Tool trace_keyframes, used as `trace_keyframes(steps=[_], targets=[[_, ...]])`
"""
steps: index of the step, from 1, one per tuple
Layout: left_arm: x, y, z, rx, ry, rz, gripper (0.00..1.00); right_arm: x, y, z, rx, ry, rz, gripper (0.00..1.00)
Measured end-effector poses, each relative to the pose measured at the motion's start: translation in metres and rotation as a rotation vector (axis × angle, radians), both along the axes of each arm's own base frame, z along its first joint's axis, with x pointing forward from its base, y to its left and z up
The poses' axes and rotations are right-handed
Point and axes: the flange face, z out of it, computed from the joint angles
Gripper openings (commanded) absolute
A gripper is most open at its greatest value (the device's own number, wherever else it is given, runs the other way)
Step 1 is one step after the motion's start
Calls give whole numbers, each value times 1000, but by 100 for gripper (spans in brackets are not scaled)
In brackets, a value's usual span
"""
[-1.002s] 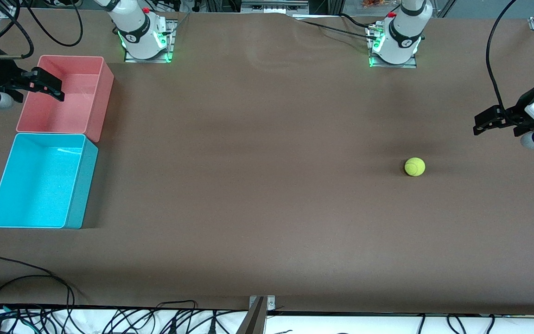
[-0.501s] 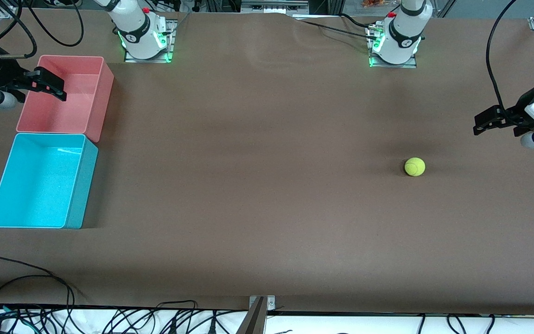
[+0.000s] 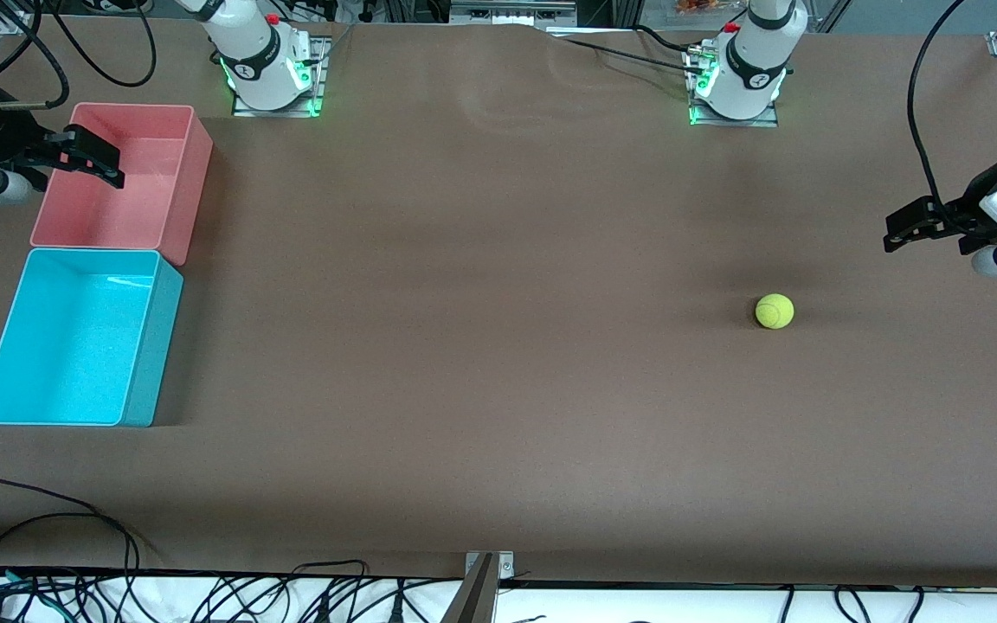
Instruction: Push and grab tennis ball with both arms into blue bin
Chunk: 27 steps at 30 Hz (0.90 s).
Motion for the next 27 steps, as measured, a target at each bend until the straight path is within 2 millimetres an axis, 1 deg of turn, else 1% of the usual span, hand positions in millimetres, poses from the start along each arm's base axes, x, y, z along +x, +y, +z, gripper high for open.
trace_keyframes(steps=[15,16,17,20,22,24,27], targets=[[1,0,-2,0,4,0,100,0,0,0,0,1,0,100],[3,1,-7,0,12,1,95,0,0,0,0,1,0,100],[3,1,-8,0,13,1,85,0,0,0,0,1,0,100],[4,1,-10,0,17,5,45,0,0,0,0,1,0,100],[4,2,-10,1,18,10,21,0,0,0,0,1,0,100],[4,3,-11,1,19,22,0,0,0,0,0,1,0,100],[5,3,-12,3,19,42,0,0,0,0,0,1,0,100]])
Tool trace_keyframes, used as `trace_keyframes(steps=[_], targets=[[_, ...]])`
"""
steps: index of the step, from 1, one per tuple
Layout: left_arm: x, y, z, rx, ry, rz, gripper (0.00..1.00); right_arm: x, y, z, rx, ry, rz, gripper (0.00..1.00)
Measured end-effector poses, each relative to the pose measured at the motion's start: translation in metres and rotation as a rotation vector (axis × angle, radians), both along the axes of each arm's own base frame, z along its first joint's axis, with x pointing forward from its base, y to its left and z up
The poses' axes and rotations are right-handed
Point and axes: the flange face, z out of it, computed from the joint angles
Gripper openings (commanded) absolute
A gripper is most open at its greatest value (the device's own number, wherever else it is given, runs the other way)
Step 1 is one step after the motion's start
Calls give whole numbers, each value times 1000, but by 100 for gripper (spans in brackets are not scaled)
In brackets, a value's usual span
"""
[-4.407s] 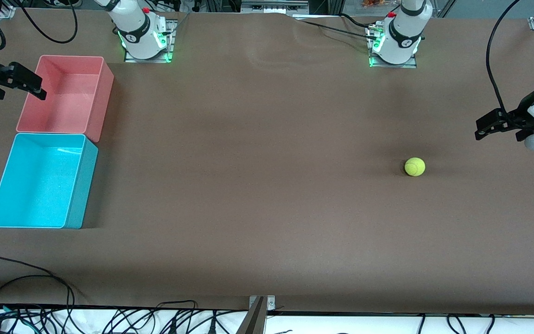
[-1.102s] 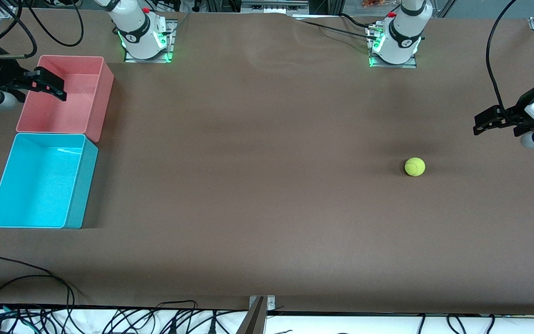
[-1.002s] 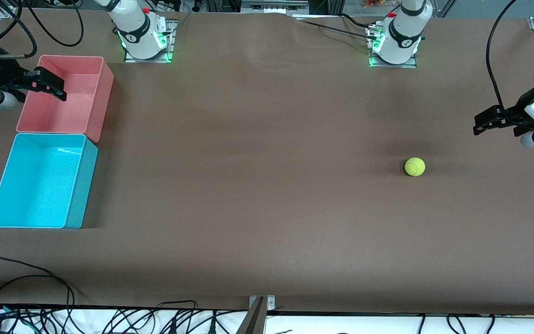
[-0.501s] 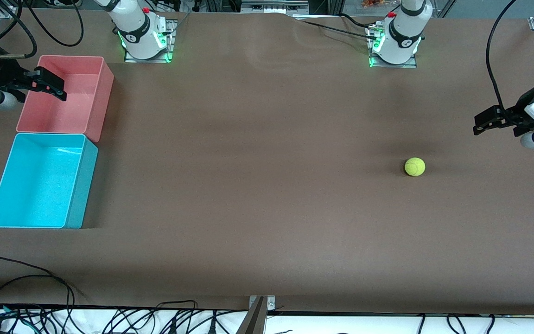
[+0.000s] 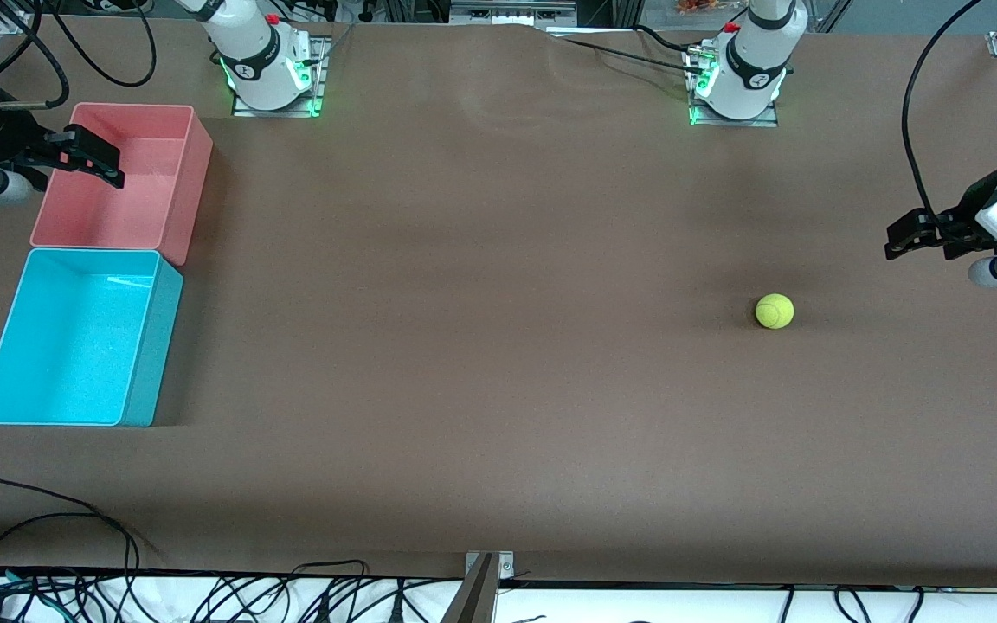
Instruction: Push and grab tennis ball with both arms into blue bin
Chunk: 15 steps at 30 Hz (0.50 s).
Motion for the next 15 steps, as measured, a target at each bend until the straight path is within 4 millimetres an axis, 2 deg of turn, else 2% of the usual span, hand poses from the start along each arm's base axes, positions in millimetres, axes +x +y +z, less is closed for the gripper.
trace_keyframes(steps=[6,15], targets=[[0,-2,0,2,0,30,0,0,0,0,0,0,0,100],[2,-4,-5,16,5,198,0,0,0,0,0,0,0,100]])
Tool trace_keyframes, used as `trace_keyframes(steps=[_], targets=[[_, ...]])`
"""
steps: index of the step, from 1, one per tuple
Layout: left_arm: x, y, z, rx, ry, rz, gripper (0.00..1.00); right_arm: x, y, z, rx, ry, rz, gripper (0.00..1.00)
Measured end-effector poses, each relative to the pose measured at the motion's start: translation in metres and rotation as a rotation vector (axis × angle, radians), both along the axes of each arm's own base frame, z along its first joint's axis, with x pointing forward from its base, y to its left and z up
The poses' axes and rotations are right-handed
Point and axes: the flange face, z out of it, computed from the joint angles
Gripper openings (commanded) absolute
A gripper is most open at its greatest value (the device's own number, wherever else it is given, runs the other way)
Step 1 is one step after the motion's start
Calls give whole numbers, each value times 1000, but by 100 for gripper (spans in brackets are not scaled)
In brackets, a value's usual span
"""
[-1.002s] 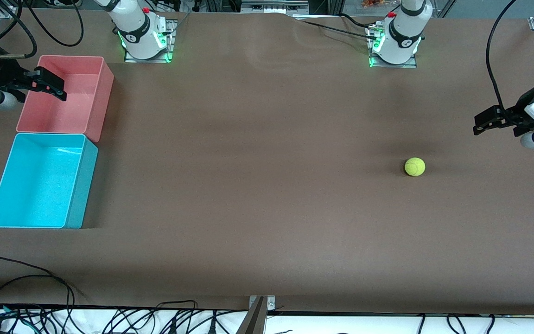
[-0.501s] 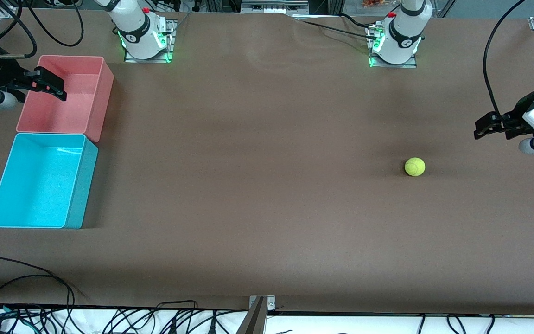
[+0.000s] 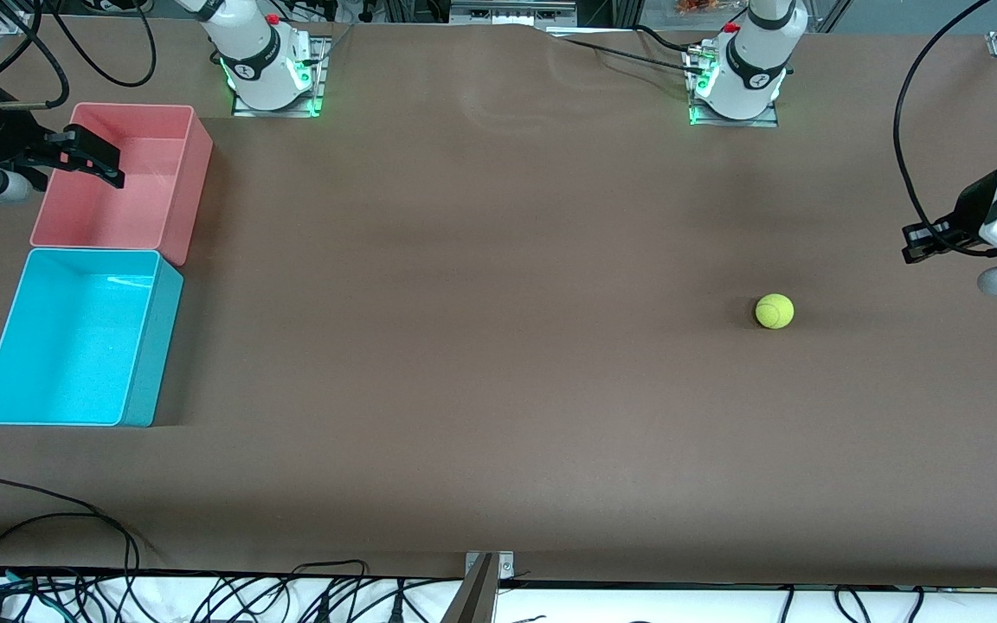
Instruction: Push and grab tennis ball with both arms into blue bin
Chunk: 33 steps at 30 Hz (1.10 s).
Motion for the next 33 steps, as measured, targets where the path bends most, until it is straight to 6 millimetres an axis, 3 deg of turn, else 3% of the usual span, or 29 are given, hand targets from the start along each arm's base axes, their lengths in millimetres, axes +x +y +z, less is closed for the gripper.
trace_keyframes(steps=[11,18,26,33], targets=[[2,3,-6,38,3,423,0,0,0,0,0,0,0,100],[10,9,-29,71,34,664,0,0,0,0,0,0,0,100],[27,60,-68,50,34,984,0,0,0,0,0,0,0,100],[33,86,-135,87,79,1180,0,0,0,0,0,0,0,100]])
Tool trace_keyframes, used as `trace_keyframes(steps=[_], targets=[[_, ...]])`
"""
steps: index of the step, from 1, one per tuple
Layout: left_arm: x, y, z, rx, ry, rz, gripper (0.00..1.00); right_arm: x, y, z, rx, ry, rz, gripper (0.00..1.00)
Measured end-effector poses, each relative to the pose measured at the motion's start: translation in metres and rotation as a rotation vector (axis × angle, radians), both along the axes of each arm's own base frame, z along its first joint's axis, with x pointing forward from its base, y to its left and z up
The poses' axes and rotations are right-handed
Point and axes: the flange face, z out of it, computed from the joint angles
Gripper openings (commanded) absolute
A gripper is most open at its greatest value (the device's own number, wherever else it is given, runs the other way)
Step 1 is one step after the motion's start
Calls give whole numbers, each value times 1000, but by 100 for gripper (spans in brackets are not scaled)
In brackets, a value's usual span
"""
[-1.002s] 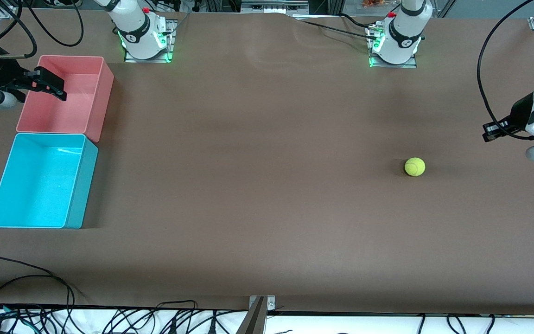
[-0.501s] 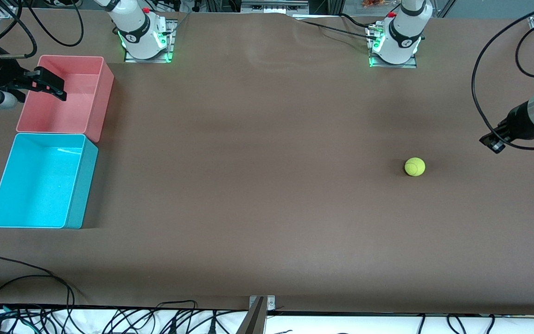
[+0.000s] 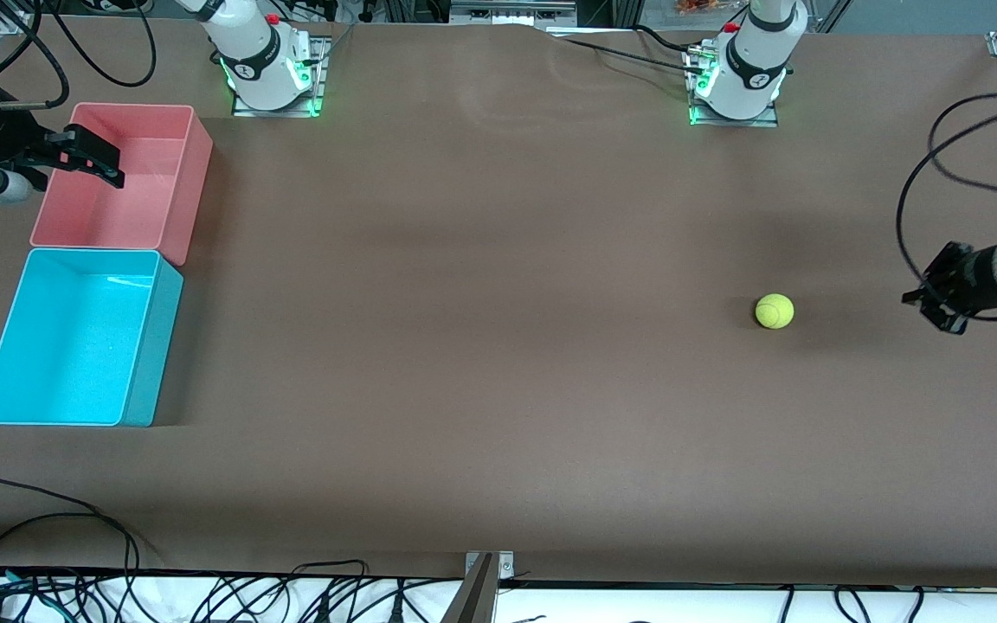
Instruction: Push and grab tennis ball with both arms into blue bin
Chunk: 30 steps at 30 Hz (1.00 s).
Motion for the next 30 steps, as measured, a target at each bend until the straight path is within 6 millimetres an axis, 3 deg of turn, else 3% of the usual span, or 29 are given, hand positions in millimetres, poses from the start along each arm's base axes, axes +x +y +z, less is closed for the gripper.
trace_keyframes(steps=[8,15,23,30], targets=[[-12,0,-85,17,-8,70,0,-1,1,-2,-1,12,2,100],[-44,-3,-154,34,-37,130,0,4,10,-19,-2,40,18,100],[-74,-7,-214,53,-55,212,0,33,28,-75,-4,81,47,100],[-77,-9,-233,57,-49,224,0,52,48,-131,-4,92,77,100]])
